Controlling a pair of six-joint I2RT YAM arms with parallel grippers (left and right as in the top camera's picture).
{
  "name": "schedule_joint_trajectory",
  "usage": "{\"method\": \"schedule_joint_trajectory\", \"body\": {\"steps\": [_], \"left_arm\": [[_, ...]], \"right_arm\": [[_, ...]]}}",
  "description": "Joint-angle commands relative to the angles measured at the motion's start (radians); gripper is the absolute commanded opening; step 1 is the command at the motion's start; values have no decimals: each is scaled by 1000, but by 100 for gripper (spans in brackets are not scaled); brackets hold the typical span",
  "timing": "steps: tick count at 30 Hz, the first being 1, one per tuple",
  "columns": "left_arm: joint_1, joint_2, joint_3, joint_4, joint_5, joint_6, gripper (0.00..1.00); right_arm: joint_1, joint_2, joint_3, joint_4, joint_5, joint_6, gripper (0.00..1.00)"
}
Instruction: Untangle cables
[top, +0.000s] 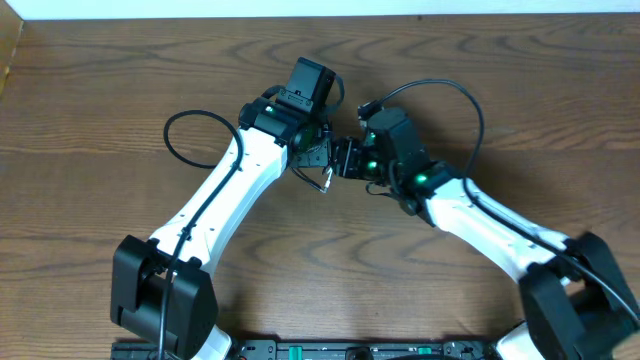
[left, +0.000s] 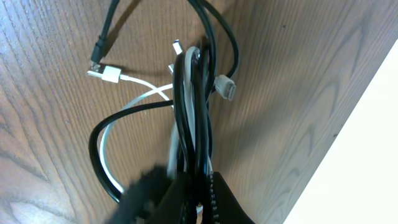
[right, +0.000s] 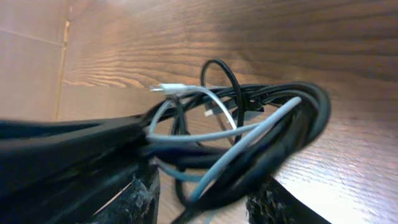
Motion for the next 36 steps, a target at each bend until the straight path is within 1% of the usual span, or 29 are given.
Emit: {"method": "schedule_joint_trajectory", "body": {"steps": [1,6,8,10,14,15,21,25,28,31,33,34,36], "left_arm": [[-1,-3,2,-3,31,-10,7],[-1,-3,2,-11,45,-10,7],[-1,-3,2,-18,58,-10,7],[-1,-3,2,-20,66,-10,7],[-1,-3,2,-43,67,-9,7],[-1,-3,2,-56,66,-9,7],[-1,-3,2,-134,61,5,8],[-1,-3,2,-139,10,120,7],[-1,-3,2,-146,-54,183,7],[-1,-3,2,-154,-79,194,7],[-1,-3,2,-153,-81,222,7],[-1,-3,2,-153,-81,255,7],[-1,-3,2,-147,-81,385,8]], "right_arm": [[7,53,0,34,50,29,40],[6,90,0,53,151,41,41],[0,90,0,54,180,45,38],[-14,90,0,54,193,43,29],[-54,87,0,18,190,25,4],[-63,83,0,-2,190,25,1],[-154,4,0,-148,167,-36,1],[-237,-101,0,-309,167,-123,1],[-321,-193,0,-483,168,-201,1],[-384,-244,0,-618,152,-282,1],[-413,-258,0,-682,94,-343,1],[-422,-259,0,-706,51,-375,1],[-427,-258,0,-737,-57,-459,1]]}}
